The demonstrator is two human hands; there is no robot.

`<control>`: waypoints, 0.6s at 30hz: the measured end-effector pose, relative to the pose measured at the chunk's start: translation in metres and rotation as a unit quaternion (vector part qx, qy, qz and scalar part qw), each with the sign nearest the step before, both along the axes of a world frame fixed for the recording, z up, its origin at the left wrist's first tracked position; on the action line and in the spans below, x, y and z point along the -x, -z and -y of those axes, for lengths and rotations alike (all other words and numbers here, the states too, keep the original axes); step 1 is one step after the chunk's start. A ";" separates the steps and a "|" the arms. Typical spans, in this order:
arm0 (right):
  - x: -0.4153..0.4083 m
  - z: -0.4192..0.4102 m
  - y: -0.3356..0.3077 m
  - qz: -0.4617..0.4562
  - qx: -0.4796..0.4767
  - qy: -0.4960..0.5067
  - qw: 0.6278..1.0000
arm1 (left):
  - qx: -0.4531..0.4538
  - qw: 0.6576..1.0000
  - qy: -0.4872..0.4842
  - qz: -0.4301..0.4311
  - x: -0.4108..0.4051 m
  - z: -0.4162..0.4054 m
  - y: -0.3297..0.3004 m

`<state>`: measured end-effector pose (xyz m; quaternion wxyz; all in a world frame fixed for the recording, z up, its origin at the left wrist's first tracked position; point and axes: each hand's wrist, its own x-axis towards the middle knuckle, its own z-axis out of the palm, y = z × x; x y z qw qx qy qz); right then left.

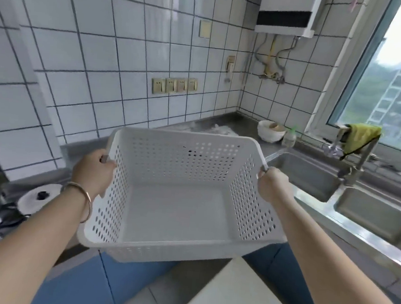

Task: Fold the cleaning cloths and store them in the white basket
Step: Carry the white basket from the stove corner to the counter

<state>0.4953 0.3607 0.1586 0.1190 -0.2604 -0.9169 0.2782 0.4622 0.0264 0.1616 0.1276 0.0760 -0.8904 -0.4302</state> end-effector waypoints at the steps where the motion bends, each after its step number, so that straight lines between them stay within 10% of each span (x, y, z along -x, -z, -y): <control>1: 0.017 0.007 0.003 0.003 -0.009 -0.015 1.000 | 0.005 1.000 -0.011 0.002 0.010 0.007 0.002; 18: 0.277 0.107 0.044 0.093 -0.011 -0.125 0.988 | 0.004 0.989 -0.123 0.081 0.200 0.104 0.041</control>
